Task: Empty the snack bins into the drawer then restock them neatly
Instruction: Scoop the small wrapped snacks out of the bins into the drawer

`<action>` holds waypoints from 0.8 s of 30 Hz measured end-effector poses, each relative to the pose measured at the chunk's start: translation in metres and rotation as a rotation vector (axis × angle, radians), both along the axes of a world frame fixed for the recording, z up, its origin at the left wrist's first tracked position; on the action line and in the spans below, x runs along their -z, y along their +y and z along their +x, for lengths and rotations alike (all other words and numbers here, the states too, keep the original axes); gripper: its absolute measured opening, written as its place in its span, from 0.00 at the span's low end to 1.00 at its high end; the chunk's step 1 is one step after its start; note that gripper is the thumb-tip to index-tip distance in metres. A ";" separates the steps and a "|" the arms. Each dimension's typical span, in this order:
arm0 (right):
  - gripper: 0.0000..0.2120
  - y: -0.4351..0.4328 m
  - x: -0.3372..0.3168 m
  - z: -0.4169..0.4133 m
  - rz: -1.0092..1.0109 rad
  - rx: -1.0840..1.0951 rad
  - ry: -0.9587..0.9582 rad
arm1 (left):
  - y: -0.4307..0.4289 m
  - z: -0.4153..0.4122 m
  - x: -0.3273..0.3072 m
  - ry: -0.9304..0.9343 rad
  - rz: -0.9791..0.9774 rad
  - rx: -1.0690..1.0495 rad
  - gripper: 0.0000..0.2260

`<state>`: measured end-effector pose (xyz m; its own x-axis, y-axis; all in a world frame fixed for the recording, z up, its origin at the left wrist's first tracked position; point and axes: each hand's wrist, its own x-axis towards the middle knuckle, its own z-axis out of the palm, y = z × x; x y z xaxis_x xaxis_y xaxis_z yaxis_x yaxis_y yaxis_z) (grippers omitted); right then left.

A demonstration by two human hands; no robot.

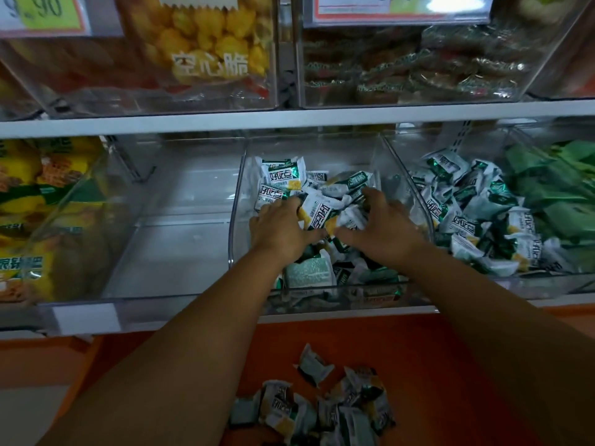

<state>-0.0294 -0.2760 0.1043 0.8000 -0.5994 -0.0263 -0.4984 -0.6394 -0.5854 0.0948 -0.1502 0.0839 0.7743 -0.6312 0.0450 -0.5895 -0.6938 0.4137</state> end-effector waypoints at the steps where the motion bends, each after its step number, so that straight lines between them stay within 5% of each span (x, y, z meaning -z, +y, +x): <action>1: 0.44 0.002 0.001 -0.001 -0.018 -0.017 0.044 | 0.002 -0.001 0.000 0.002 -0.019 -0.010 0.31; 11: 0.39 0.017 -0.007 -0.019 0.124 0.020 -0.241 | 0.010 -0.007 -0.007 0.099 -0.409 -0.081 0.37; 24: 0.32 0.055 -0.050 -0.063 0.298 0.001 -0.453 | 0.036 -0.061 -0.064 0.039 -0.600 0.072 0.15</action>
<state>-0.0920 -0.2211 0.1539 0.7700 -0.6197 0.1516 -0.1550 -0.4121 -0.8978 0.0337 -0.1143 0.1477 0.7392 -0.5549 0.3816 -0.6024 -0.2916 0.7430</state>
